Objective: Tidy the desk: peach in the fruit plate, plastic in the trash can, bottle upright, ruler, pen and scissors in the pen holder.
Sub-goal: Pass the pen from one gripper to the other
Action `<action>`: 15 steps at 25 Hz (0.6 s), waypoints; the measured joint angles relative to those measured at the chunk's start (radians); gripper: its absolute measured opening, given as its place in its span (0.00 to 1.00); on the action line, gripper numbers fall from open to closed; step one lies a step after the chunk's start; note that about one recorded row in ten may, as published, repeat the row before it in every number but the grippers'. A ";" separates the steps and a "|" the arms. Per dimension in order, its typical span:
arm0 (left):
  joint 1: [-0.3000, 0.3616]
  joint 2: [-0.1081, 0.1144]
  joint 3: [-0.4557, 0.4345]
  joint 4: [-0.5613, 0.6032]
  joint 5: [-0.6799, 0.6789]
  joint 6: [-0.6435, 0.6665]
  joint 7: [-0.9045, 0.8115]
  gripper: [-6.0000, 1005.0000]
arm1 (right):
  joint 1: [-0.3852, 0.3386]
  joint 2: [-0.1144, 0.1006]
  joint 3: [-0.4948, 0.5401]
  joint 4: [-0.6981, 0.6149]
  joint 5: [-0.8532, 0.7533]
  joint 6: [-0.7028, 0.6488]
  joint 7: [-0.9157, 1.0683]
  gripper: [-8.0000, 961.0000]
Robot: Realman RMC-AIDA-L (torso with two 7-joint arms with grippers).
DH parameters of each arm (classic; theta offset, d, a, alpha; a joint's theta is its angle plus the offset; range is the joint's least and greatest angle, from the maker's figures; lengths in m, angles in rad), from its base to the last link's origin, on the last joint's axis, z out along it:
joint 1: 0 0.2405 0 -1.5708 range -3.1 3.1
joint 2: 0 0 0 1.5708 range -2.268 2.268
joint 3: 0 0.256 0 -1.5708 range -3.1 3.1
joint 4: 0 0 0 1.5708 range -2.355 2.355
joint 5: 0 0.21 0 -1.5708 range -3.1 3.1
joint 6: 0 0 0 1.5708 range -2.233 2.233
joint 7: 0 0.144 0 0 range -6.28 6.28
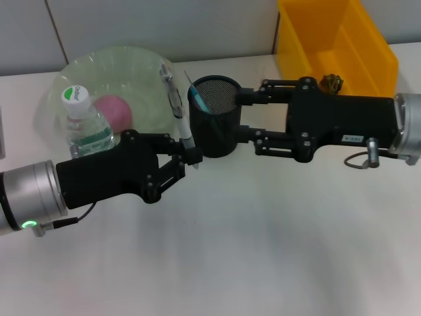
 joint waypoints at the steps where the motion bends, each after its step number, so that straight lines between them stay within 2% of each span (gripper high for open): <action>1: -0.001 0.000 0.004 0.005 0.001 -0.001 -0.004 0.18 | 0.013 0.000 -0.010 0.002 0.002 -0.003 -0.002 0.61; 9: 0.000 0.000 0.023 0.025 -0.001 0.001 -0.012 0.18 | 0.050 0.001 -0.074 0.008 0.012 0.005 -0.003 0.60; 15: 0.002 0.000 0.047 0.043 -0.003 0.003 -0.013 0.18 | 0.069 0.002 -0.078 0.019 0.013 0.011 -0.002 0.60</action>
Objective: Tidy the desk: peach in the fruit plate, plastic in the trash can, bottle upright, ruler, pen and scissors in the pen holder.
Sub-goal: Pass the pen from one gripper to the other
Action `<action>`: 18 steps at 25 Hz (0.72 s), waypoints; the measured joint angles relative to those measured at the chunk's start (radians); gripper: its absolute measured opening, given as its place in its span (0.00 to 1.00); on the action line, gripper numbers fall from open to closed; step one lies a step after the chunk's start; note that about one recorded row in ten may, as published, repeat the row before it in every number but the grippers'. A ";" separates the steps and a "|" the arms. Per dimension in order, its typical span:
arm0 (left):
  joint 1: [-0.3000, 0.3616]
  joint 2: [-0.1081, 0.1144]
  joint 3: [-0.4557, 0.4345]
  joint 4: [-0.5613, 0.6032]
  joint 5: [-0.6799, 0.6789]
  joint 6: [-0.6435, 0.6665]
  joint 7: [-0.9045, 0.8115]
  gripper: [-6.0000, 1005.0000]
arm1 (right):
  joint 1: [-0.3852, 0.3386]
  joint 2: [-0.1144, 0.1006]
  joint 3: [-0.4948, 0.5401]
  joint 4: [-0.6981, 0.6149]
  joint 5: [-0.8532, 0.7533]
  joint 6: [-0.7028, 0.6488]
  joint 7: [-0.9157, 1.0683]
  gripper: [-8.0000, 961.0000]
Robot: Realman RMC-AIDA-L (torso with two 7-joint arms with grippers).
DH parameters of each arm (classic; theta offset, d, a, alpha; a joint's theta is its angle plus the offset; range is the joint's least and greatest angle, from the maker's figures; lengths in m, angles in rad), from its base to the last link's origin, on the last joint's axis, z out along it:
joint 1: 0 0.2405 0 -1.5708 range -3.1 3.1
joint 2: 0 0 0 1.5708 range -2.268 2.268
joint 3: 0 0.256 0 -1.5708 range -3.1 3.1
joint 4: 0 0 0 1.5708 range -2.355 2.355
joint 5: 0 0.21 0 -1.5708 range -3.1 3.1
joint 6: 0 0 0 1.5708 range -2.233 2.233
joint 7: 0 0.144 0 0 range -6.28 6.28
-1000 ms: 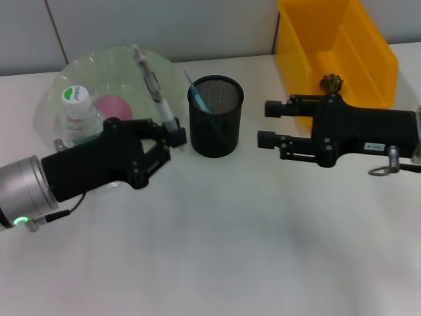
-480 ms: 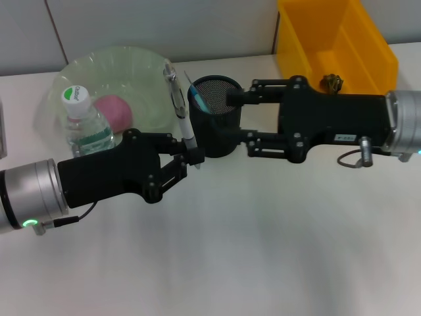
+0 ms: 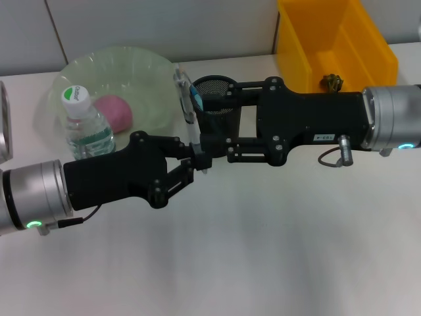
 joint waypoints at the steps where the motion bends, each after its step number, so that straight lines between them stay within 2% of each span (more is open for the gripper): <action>1: 0.001 0.000 0.005 0.004 -0.001 0.001 0.000 0.18 | 0.003 0.000 0.000 0.004 0.000 0.001 0.000 0.59; 18: 0.006 -0.002 0.013 0.001 -0.019 0.021 0.011 0.19 | 0.029 0.001 -0.061 0.043 0.001 0.030 0.005 0.58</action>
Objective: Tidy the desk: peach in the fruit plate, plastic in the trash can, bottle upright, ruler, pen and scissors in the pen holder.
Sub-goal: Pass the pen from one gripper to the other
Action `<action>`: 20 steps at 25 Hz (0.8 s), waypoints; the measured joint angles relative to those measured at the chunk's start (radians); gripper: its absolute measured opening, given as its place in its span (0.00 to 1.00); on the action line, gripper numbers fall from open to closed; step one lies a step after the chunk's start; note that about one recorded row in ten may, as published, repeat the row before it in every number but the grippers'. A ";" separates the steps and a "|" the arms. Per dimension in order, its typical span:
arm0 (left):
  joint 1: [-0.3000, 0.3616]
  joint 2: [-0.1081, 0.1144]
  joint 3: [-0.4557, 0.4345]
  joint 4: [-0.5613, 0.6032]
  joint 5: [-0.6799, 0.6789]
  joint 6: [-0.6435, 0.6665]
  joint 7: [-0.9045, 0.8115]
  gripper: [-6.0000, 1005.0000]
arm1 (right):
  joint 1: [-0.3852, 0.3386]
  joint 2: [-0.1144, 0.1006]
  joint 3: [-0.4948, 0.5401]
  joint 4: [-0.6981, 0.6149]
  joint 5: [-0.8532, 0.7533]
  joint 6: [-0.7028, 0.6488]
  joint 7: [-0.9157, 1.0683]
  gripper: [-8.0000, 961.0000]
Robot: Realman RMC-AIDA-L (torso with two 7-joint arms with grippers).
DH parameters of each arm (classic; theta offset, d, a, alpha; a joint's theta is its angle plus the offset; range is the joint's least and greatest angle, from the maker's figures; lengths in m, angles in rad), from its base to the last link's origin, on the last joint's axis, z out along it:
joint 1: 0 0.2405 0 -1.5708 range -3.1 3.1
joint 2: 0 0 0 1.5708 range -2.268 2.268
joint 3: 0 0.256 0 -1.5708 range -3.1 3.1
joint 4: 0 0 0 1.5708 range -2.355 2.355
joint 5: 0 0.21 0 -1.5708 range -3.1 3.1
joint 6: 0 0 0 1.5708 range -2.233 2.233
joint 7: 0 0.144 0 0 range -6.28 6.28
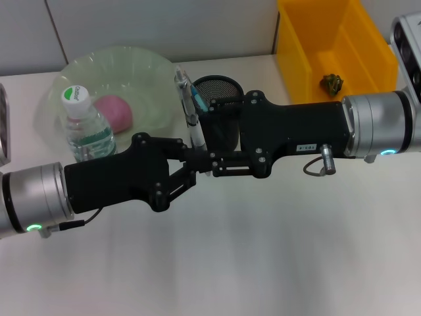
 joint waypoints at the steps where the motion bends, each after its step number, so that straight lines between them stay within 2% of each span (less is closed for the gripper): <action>1: 0.001 0.001 0.000 0.000 0.000 0.000 0.000 0.19 | 0.000 0.000 0.000 -0.002 0.000 0.000 0.002 0.58; 9: 0.009 0.002 0.011 0.003 0.000 0.001 -0.001 0.19 | 0.000 0.000 0.000 -0.005 0.007 0.000 0.003 0.57; 14: 0.011 0.004 0.019 0.006 0.000 0.001 -0.006 0.19 | -0.004 0.000 0.000 -0.004 0.014 0.000 0.001 0.36; 20: 0.012 0.004 0.022 0.006 0.000 0.000 -0.006 0.19 | -0.004 0.000 0.000 -0.003 0.014 0.000 0.000 0.34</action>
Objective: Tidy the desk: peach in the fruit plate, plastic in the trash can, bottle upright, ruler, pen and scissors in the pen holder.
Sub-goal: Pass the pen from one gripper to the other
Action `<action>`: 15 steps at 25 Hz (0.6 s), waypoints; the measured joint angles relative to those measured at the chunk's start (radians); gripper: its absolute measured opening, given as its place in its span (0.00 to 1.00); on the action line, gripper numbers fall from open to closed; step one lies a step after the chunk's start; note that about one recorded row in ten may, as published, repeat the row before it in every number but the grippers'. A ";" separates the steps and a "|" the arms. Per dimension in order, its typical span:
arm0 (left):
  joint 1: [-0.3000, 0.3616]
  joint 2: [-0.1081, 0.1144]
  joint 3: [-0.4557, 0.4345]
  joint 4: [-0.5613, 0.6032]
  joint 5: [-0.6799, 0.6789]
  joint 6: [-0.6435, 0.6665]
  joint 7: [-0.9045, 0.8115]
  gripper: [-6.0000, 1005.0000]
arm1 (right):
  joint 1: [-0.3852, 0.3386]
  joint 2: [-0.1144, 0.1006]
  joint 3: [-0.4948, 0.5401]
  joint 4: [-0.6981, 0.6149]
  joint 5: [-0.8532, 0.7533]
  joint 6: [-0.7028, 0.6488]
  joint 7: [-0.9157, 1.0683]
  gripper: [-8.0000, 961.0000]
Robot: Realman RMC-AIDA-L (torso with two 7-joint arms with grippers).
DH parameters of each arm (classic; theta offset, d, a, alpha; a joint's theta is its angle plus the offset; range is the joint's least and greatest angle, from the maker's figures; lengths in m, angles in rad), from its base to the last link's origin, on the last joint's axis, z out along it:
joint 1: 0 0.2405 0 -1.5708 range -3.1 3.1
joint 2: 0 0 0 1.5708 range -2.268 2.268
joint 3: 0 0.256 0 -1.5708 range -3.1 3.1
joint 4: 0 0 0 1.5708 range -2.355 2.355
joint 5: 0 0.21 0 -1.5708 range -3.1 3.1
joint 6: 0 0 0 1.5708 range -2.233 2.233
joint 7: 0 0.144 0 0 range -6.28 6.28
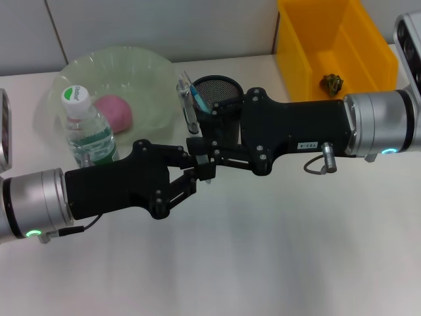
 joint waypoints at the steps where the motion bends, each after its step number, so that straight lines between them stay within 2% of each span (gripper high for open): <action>1: 0.000 0.000 0.000 0.000 0.000 0.000 0.000 0.19 | 0.000 0.000 0.000 0.001 0.000 0.000 0.000 0.34; 5: 0.000 0.000 0.000 0.001 0.000 0.000 0.000 0.20 | 0.002 0.000 -0.001 0.004 0.000 -0.005 -0.003 0.32; 13: 0.000 0.000 0.000 0.001 -0.001 -0.001 0.002 0.20 | 0.003 0.000 -0.002 0.004 0.000 -0.007 -0.003 0.18; 15: 0.000 0.000 0.000 0.001 -0.001 -0.001 0.001 0.20 | 0.003 0.000 -0.002 0.004 0.000 -0.006 -0.004 0.17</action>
